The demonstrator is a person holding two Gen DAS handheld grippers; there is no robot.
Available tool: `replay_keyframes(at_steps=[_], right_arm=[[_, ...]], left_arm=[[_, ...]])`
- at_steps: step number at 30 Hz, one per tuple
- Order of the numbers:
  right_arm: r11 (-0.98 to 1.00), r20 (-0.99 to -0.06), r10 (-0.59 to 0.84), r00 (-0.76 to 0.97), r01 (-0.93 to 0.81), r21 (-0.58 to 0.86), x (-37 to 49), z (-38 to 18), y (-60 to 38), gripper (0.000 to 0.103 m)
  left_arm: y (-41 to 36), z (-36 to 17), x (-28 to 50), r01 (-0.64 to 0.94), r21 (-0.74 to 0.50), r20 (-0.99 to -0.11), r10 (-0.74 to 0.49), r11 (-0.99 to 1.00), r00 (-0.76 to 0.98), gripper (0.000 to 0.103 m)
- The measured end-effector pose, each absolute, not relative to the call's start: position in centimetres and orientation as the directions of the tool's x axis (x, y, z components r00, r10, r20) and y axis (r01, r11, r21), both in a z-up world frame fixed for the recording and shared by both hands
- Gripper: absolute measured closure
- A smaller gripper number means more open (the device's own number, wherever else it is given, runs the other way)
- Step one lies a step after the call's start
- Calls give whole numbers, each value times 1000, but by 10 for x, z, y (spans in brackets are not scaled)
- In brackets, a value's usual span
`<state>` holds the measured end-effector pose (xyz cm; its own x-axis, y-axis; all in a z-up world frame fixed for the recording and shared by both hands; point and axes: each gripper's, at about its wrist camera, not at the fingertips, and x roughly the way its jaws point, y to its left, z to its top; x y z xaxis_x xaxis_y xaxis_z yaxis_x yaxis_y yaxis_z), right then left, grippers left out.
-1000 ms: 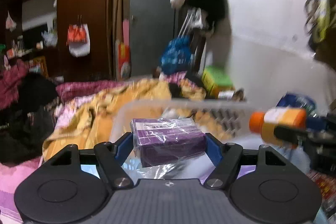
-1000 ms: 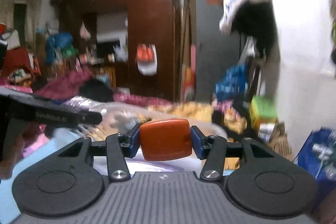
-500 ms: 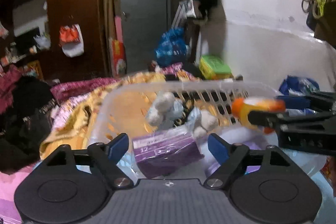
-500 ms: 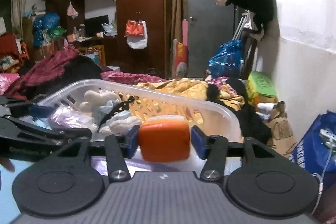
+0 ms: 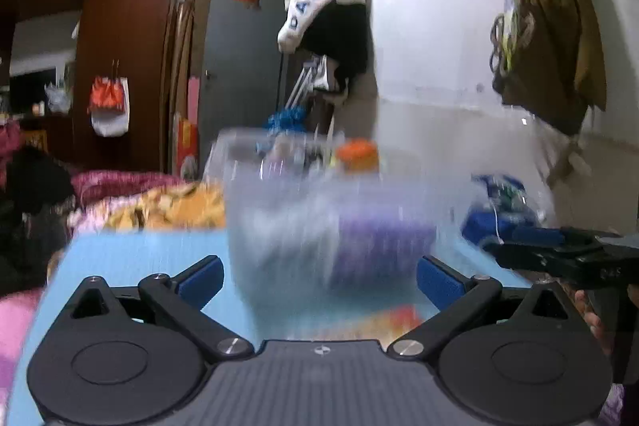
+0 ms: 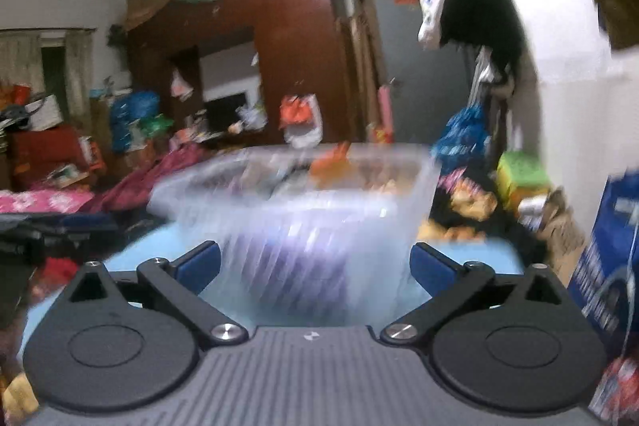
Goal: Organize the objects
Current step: 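Grasp the white medicine box with both grippers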
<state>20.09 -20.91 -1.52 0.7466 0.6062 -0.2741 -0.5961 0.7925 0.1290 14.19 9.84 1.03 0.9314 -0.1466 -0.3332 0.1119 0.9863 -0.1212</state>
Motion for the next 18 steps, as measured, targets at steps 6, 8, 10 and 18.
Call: replay_keyframes(at_steps=[6,8,10,18], right_arm=[[724,-313,683,660,-669,169,176,-58,-202,0],[716,-326,688,649,-680,157,175,-60,-194,0],[709,-322,694,644,-689,150,174,-62,-188,0],[685,-366,698,615,-723,91,167,-75,-164,16]], left_arm=[[116,-26,127,115,-148,-397,-166,982,903,0],[119,-31,124,126,-151,-394,-176,980,902,1],[119,-31,120,150,-155,-380,-199,977,903,1],[91,-41,119,193,-30,-419,-187,981,889,12]])
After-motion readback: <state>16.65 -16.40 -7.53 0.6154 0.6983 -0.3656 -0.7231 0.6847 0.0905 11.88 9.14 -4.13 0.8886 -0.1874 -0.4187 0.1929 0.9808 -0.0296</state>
